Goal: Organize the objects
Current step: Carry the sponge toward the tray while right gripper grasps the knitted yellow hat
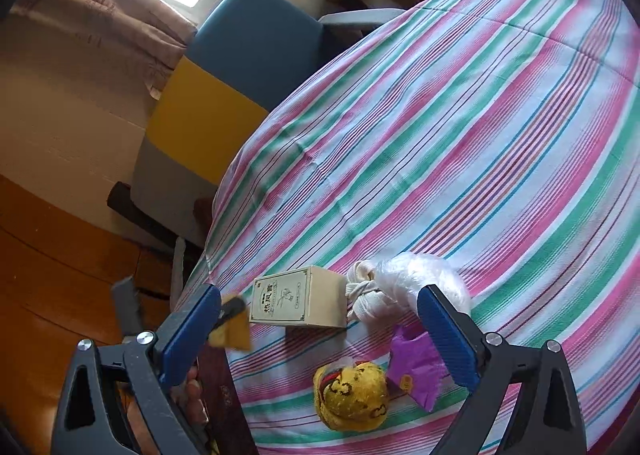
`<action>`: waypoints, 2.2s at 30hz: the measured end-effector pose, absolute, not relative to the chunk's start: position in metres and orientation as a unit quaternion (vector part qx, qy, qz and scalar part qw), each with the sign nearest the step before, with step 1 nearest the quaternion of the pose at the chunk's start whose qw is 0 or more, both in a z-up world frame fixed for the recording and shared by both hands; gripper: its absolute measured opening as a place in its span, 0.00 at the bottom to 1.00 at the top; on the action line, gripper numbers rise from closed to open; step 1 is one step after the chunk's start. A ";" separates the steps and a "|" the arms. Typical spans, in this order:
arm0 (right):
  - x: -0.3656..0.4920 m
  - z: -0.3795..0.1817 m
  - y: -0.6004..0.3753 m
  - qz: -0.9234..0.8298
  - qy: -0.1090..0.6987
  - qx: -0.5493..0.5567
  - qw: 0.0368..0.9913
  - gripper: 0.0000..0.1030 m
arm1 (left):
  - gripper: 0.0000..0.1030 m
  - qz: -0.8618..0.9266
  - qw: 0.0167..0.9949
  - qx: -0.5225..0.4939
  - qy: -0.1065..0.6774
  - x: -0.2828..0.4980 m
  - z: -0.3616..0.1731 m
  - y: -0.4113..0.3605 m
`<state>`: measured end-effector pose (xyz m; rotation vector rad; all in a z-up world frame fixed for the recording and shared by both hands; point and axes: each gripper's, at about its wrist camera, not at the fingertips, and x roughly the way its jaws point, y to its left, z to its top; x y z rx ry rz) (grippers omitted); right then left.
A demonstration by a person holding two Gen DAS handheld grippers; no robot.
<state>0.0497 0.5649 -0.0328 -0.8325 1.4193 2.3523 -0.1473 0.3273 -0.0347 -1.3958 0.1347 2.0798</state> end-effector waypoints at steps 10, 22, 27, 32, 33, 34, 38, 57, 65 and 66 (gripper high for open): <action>0.057 -0.042 0.577 0.792 0.504 -0.293 0.182 0.97 | 0.51 0.792 0.387 -0.470 0.053 -0.040 -0.001 0.269; 0.032 -0.032 0.548 0.828 0.437 -0.335 0.107 0.94 | 0.51 0.802 0.384 -0.457 0.005 -0.010 0.003 0.198; 0.005 -0.042 0.515 0.825 0.370 -0.424 0.063 0.88 | 0.51 0.809 0.369 -0.457 -0.016 -0.007 0.002 0.172; -0.015 -0.058 0.475 0.813 0.284 -0.508 0.017 0.80 | 0.51 0.817 0.348 -0.458 -0.032 -0.010 0.002 0.148; -0.017 -0.062 0.467 0.809 0.265 -0.525 0.015 0.79 | 0.51 0.820 0.339 -0.459 -0.038 -0.012 0.001 0.140; -0.018 -0.066 0.460 0.805 0.246 -0.540 0.013 0.80 | 0.52 0.823 0.333 -0.458 -0.043 -0.013 0.001 0.134; -0.019 -0.074 0.448 0.801 0.203 -0.563 0.019 0.83 | 0.52 0.833 0.304 -0.458 -0.060 -0.018 -0.002 0.106; -0.010 -0.075 0.439 0.797 0.164 -0.579 0.042 0.59 | 0.52 0.865 0.205 -0.439 -0.132 -0.038 -0.005 0.018; -0.013 -0.066 0.425 0.819 0.121 -0.560 0.028 0.48 | 0.52 0.862 0.208 -0.448 -0.112 -0.061 -0.010 0.038; -0.014 -0.065 0.424 0.821 0.118 -0.558 0.025 0.48 | 0.52 0.861 0.209 -0.449 -0.114 -0.064 -0.011 0.041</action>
